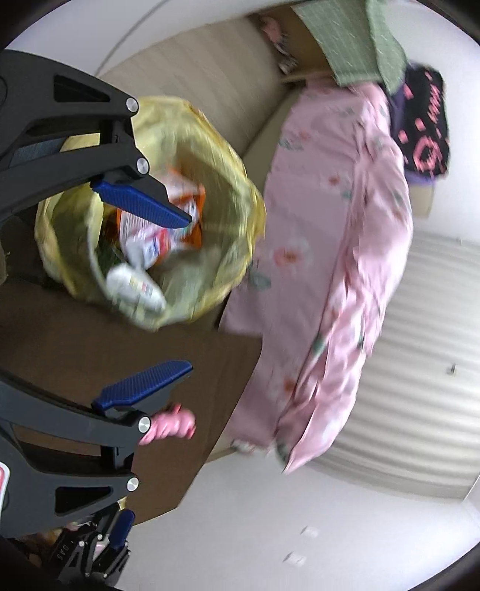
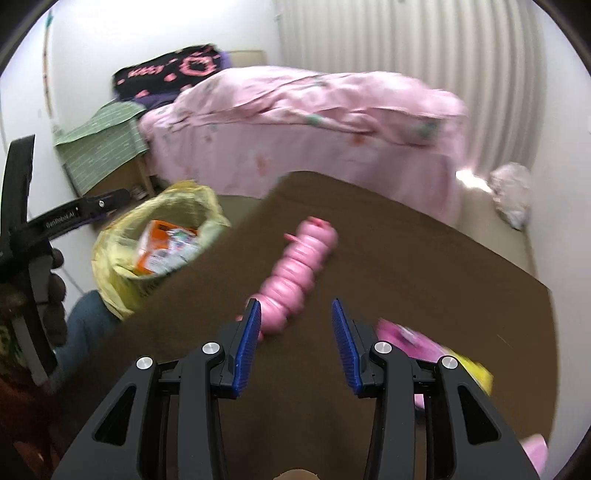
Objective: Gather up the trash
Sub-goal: 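Move both grippers back over the table toward the remaining wrappers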
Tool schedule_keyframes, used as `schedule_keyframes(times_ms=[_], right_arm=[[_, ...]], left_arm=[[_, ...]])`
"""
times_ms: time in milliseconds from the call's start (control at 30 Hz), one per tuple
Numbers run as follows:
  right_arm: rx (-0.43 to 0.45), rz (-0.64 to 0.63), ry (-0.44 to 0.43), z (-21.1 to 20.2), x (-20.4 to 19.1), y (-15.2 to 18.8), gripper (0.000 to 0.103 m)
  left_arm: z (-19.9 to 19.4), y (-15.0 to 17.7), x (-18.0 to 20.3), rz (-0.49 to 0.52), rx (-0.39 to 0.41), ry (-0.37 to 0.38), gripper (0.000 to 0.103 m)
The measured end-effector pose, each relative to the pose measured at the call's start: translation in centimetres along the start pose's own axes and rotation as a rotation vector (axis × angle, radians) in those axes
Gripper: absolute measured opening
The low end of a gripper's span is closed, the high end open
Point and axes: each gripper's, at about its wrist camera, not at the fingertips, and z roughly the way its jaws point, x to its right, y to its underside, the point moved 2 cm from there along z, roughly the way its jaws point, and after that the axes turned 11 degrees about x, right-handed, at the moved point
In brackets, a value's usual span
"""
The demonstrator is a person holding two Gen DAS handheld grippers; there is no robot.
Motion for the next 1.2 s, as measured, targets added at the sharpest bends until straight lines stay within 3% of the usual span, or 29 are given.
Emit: schedule_keyframes(times_ms=[100, 233, 333, 433, 633, 767, 867, 967, 1100, 1200], right_arm=[[0.05, 0.03, 0.071, -3.2, 2.0, 1.4, 0.038], [0.112, 0.059, 0.159, -7.0, 4.5, 3.4, 0.038], [0.129, 0.084, 0.209, -9.3, 6.1, 5.3, 0.038], [0.122, 0.133, 0.216, -10.8, 7.5, 7.5, 0.038], [0.088, 0.203, 0.24, -12.3, 9.3, 11.4, 0.038], [0.075, 0.253, 0.233, -12.6, 9.8, 13.2, 0.038], [0.059, 0.279, 0.223, -12.3, 9.9, 14.2, 0.038], [0.039, 0.282, 0.201, -11.8, 9.7, 14.5, 0.038], [0.042, 0.257, 0.172, -11.2, 9.2, 13.9, 0.038], [0.041, 0.224, 0.181, -10.2, 8.8, 13.0, 0.038]], left_arm=[[-0.5, 0.3, 2.6, 0.028, -0.013, 0.085, 0.071], [-0.7, 1.2, 6.4, 0.063, -0.056, 0.264, 0.075], [0.1, 2.6, 9.8, 0.108, -0.141, 0.382, 0.076], [1.3, 3.9, 13.0, 0.158, -0.208, 0.454, 0.076], [3.9, 6.9, 21.5, 0.379, -0.29, 0.617, 0.076], [7.1, 8.7, 26.9, 0.532, -0.334, 0.639, 0.076], [10.1, 10.5, 29.5, 0.612, -0.421, 0.637, 0.075], [12.3, 12.2, 30.1, 0.633, -0.527, 0.608, 0.061], [11.2, 12.0, 28.2, 0.596, -0.502, 0.566, 0.031], [9.8, 11.9, 25.6, 0.534, -0.499, 0.524, 0.026]])
